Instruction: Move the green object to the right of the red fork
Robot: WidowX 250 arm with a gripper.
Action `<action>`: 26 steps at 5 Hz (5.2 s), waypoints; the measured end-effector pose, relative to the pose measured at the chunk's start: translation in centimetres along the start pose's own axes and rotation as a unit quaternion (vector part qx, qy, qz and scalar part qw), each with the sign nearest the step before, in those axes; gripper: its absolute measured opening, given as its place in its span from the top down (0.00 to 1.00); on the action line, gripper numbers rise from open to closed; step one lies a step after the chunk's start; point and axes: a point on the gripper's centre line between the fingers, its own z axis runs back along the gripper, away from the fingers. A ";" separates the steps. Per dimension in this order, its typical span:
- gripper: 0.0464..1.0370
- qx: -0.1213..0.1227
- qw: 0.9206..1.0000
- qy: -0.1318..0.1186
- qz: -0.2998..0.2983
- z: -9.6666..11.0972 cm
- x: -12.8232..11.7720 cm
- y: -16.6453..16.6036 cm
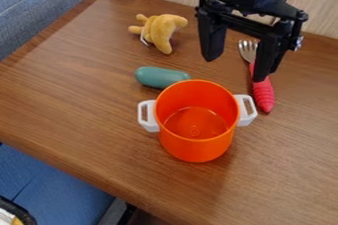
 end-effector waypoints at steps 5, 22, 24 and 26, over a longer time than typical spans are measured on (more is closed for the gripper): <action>0.04 -0.014 0.970 -0.059 0.234 3.3 0.6 4.7; 0.63 0.075 0.799 -0.050 0.595 -3.4 -0.1 10.1; 0.63 0.020 0.857 -0.043 0.514 -1.6 4.5 5.4; 0.63 -0.025 0.903 -0.023 0.429 -2.6 9.8 -0.1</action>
